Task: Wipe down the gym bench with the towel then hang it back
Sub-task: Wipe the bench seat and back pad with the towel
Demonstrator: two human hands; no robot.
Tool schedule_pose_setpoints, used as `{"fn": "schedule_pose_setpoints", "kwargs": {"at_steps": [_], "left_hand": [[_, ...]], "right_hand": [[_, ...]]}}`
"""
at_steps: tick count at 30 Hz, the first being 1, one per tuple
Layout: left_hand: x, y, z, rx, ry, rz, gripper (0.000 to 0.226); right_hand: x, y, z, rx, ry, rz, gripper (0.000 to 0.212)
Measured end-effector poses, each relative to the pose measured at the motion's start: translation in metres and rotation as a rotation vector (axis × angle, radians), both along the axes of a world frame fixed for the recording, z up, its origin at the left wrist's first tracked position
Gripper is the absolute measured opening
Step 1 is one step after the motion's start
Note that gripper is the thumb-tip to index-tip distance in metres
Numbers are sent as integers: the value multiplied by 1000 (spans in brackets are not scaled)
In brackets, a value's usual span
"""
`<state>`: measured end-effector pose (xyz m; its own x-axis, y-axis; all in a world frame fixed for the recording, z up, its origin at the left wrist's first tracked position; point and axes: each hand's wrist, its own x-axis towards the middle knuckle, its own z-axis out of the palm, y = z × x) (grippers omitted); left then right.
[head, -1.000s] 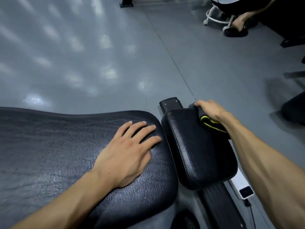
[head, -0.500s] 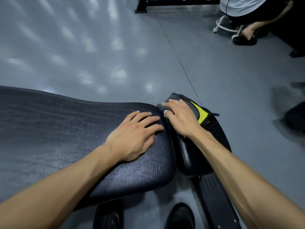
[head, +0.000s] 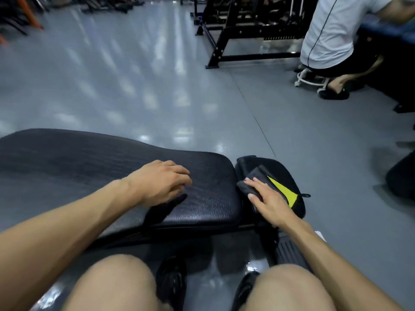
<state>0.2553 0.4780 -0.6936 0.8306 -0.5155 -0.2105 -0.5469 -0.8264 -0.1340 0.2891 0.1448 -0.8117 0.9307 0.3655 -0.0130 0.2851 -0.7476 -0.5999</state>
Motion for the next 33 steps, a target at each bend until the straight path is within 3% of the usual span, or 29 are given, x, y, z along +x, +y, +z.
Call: {"fn": "schedule_pose_setpoints", "kwargs": {"at_steps": [4, 10, 16, 19, 22, 27, 33], "left_hand": [[-13, 6, 37, 68, 4, 23, 38], [-21, 19, 14, -13, 64, 95, 36], [5, 54, -37, -83, 93, 138, 40], [35, 68, -41, -189, 81, 132, 40], [61, 80, -44, -261, 76, 142, 36], [67, 99, -47, -261, 124, 162, 40], [38, 129, -37, -202, 141, 189, 43]], "right_hand": [[-2, -2, -6, -276, -30, 48, 83], [18, 8, -18, -188, -7, -121, 72], [80, 44, -3, 61, 116, -282, 54], [128, 79, 5, 82, 170, -228, 42], [171, 121, 5, 41, 288, -79, 30], [199, 136, 7, -63, 442, -39, 19], [198, 174, 15, -306, 350, -69, 25]]}}
